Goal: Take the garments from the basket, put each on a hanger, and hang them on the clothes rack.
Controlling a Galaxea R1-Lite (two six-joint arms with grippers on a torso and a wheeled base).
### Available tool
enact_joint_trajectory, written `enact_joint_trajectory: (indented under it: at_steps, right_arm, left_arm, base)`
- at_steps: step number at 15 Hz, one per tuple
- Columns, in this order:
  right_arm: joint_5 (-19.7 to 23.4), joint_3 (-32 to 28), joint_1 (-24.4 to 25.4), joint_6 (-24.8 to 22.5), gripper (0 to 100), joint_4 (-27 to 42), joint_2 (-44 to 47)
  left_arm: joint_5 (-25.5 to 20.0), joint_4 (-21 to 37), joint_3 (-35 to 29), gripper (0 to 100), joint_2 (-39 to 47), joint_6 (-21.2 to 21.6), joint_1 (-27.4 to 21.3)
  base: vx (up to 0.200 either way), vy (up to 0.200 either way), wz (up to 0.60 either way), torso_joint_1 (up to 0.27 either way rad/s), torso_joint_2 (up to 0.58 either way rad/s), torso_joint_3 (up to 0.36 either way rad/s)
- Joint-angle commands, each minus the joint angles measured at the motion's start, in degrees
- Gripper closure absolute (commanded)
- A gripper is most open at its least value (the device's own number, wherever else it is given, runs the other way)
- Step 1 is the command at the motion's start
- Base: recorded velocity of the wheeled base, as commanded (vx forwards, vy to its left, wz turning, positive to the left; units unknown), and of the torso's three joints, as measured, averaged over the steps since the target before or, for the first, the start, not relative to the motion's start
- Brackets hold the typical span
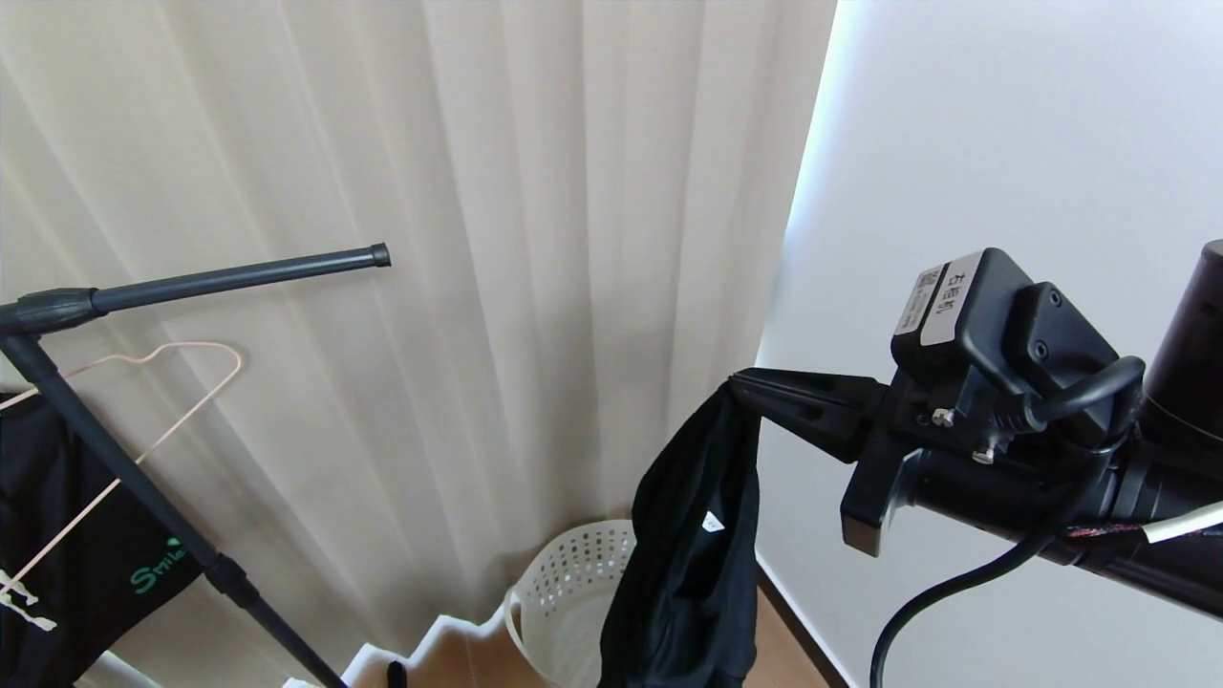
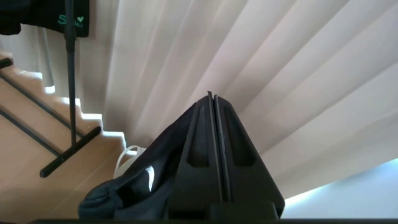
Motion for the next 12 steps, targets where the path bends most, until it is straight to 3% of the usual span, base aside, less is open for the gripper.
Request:
enact_joint_trajectory:
  at_steps: [1, 7, 8, 12]
  right_arm:
    - [0.0, -0.1, 0.0, 0.0, 100, 0.0, 0.1]
    - [0.0, -0.1, 0.0, 0.0, 100, 0.0, 0.0]
    - [0.0, -0.1, 0.0, 0.0, 100, 0.0, 0.0]
    - [0.0, -0.1, 0.0, 0.0, 100, -0.1, -0.1]
  left_arm:
    - [0.0, 0.0, 0.0, 0, 0.1, 0.2, 0.0]
    - [-0.1, 0.0, 0.0, 0, 0.1, 0.0, 0.0]
    - [-0.1, 0.0, 0.0, 0, 0.1, 0.0, 0.0]
    - [-0.1, 0.0, 0.0, 0, 0.1, 0.0, 0.0]
  base:
    - [0.0, 0.0, 0.6, 0.002, 0.0, 0.002]
    - [0.0, 0.0, 0.6, 0.006, 0.0, 0.002]
    - [0.0, 0.0, 0.0, 0.0, 0.0, 0.0]
    - [0.0, 0.2, 0.0, 0.005, 0.0, 0.001]
